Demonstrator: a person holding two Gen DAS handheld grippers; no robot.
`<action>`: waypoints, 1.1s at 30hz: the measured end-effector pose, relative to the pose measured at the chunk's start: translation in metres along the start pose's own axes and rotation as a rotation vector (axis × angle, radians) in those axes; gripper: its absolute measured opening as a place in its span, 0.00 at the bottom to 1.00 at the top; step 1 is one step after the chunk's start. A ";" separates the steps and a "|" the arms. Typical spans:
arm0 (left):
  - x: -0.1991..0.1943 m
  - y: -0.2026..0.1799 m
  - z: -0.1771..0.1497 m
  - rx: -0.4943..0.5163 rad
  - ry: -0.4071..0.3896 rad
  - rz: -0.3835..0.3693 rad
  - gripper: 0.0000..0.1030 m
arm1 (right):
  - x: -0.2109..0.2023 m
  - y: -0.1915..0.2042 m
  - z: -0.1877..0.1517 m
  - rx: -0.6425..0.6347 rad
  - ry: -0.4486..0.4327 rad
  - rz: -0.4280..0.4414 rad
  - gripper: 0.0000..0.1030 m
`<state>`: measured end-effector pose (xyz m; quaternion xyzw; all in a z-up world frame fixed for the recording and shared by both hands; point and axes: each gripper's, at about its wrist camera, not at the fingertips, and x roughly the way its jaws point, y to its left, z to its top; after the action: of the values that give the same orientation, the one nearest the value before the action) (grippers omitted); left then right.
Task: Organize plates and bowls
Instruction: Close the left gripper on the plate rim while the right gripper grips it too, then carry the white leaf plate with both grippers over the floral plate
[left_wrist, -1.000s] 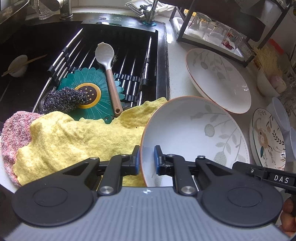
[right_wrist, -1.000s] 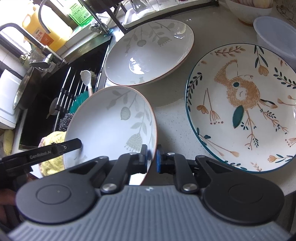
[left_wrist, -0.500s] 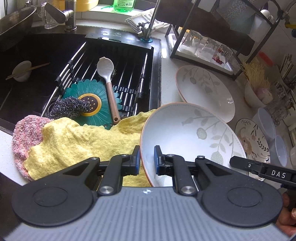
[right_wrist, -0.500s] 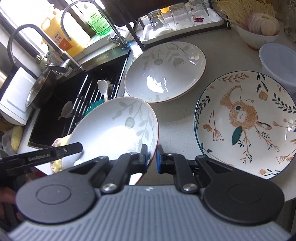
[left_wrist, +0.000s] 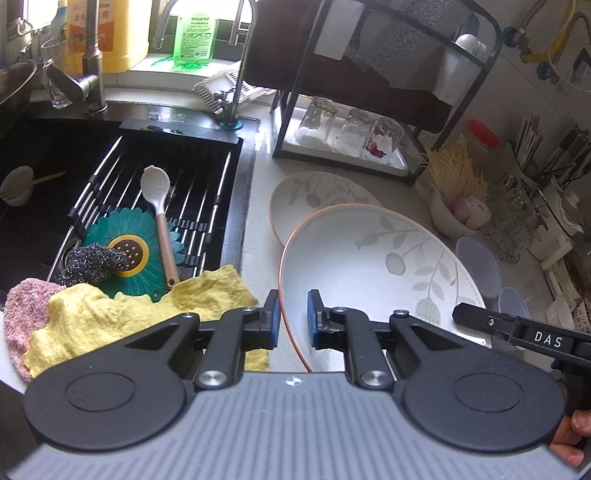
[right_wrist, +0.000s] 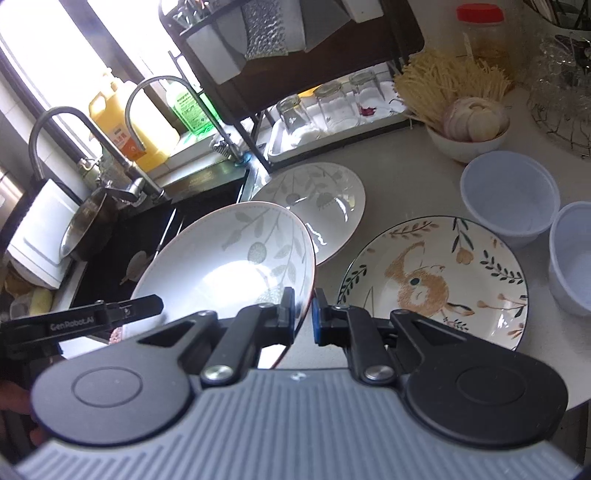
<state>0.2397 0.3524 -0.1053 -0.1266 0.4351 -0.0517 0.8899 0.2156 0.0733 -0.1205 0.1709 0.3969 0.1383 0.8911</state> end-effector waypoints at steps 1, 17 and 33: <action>0.001 -0.006 0.001 0.008 -0.002 -0.005 0.17 | -0.003 -0.004 0.002 0.003 -0.010 -0.002 0.12; 0.044 -0.082 0.017 0.127 0.059 -0.109 0.17 | -0.036 -0.069 0.007 0.103 -0.115 -0.109 0.12; 0.105 -0.117 -0.006 0.207 0.185 -0.137 0.17 | -0.029 -0.114 -0.017 0.178 -0.082 -0.235 0.12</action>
<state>0.3023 0.2171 -0.1571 -0.0585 0.4978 -0.1682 0.8488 0.1966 -0.0380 -0.1589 0.2068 0.3881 -0.0099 0.8980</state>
